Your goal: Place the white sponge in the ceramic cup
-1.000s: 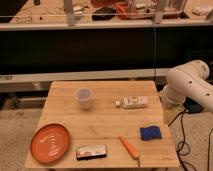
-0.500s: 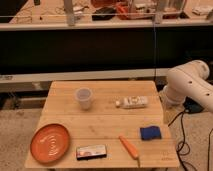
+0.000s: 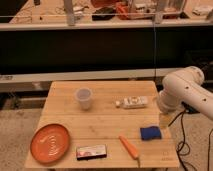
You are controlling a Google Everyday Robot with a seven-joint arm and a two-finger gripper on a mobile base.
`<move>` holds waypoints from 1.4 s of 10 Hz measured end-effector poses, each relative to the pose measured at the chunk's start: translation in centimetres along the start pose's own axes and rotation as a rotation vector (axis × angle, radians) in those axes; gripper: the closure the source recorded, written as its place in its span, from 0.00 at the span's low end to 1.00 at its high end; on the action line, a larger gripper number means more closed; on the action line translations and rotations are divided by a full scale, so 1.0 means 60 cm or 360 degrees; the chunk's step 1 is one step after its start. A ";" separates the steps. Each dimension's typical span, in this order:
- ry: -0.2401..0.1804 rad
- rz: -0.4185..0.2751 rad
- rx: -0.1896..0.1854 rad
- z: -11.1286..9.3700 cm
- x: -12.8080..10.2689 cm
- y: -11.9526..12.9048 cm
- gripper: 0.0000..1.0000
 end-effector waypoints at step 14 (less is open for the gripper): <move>-0.0197 0.0073 -0.0063 0.122 -0.048 0.070 0.20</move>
